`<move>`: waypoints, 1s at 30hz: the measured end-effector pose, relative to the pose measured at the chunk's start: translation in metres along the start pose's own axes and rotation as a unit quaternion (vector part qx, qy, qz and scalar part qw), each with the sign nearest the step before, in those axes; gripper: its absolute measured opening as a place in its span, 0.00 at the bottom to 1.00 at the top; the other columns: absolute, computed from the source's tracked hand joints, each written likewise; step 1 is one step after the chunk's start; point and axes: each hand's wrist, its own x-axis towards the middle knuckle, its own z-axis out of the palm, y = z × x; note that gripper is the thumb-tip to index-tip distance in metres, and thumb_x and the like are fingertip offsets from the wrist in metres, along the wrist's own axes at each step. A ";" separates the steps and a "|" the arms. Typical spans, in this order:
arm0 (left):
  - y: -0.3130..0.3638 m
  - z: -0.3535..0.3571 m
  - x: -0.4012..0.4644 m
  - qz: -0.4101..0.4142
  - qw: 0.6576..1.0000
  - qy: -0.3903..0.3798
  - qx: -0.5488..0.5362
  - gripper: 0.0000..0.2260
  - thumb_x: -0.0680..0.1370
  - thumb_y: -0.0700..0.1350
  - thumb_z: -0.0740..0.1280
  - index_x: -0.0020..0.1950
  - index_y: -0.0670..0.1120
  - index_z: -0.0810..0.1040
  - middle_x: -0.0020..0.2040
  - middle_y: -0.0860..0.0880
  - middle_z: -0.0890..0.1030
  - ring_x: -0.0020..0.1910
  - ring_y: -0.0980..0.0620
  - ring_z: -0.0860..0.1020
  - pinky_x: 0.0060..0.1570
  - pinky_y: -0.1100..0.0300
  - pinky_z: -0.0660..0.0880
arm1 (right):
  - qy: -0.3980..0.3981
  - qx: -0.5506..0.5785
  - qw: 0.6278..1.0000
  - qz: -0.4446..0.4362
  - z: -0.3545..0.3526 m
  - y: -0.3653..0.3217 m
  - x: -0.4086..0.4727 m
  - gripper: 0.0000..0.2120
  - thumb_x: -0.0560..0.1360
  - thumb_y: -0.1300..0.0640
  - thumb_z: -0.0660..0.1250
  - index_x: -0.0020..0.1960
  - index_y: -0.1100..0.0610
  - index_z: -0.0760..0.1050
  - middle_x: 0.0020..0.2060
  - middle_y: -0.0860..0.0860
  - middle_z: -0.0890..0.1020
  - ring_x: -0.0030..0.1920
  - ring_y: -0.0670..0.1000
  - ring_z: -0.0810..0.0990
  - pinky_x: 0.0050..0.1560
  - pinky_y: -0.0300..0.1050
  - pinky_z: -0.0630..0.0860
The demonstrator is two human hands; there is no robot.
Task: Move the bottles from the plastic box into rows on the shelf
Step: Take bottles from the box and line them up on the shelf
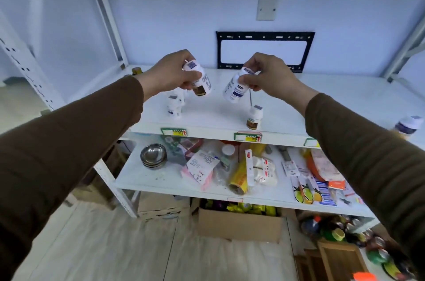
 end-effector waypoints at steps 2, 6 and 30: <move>-0.017 -0.020 0.008 0.002 1.000 0.012 -0.005 0.11 0.76 0.46 0.71 0.54 0.45 0.75 0.47 0.46 0.83 0.32 0.55 0.82 0.36 0.63 0.81 | 0.010 -0.005 1.000 0.001 0.021 -0.010 0.021 0.13 0.69 0.51 0.76 0.49 0.54 0.77 0.41 0.48 0.84 0.32 0.46 0.81 0.38 0.48 0.81; -0.055 -0.048 0.027 -0.003 0.999 0.040 -0.007 0.11 0.75 0.49 0.72 0.53 0.46 0.76 0.44 0.49 0.82 0.32 0.55 0.82 0.26 0.67 0.74 | 0.006 -0.041 0.999 -0.010 0.055 -0.026 0.062 0.14 0.68 0.47 0.76 0.50 0.52 0.78 0.42 0.46 0.82 0.36 0.46 0.77 0.36 0.42 0.74; -0.225 -0.113 0.265 -0.021 0.998 0.012 0.060 0.14 0.72 0.54 0.74 0.52 0.48 0.77 0.45 0.54 0.81 0.32 0.58 0.81 0.39 0.59 0.78 | -0.008 -0.190 0.980 0.058 0.212 0.043 0.376 0.16 0.70 0.51 0.72 0.55 0.54 0.75 0.51 0.49 0.81 0.47 0.52 0.76 0.44 0.43 0.68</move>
